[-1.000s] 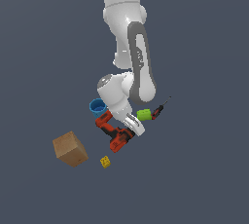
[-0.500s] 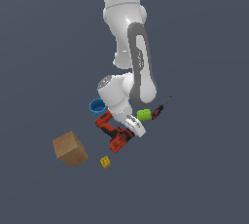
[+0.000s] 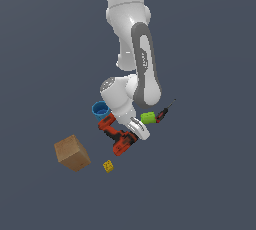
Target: Pick up a designated object from a clutter of objects.
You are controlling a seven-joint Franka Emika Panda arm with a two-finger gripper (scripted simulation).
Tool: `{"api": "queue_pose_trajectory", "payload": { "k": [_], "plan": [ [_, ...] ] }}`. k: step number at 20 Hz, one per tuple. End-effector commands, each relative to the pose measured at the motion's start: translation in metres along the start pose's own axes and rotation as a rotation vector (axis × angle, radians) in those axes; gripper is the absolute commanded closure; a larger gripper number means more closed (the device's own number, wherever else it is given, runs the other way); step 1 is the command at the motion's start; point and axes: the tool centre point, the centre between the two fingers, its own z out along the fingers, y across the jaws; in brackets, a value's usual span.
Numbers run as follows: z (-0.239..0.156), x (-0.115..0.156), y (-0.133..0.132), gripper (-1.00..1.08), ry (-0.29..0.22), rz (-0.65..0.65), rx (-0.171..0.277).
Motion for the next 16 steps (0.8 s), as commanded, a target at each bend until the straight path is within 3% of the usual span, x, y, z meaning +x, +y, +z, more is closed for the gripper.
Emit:
{"api": "queue_pose_trajectory", "payload": {
  "k": [1, 16],
  "plan": [
    [-0.004, 0.0, 0.0, 1.08, 0.001, 0.001, 0.0],
    [-0.081, -0.014, -0.002, 1.08, 0.0, 0.004, -0.002]
  ]
}}
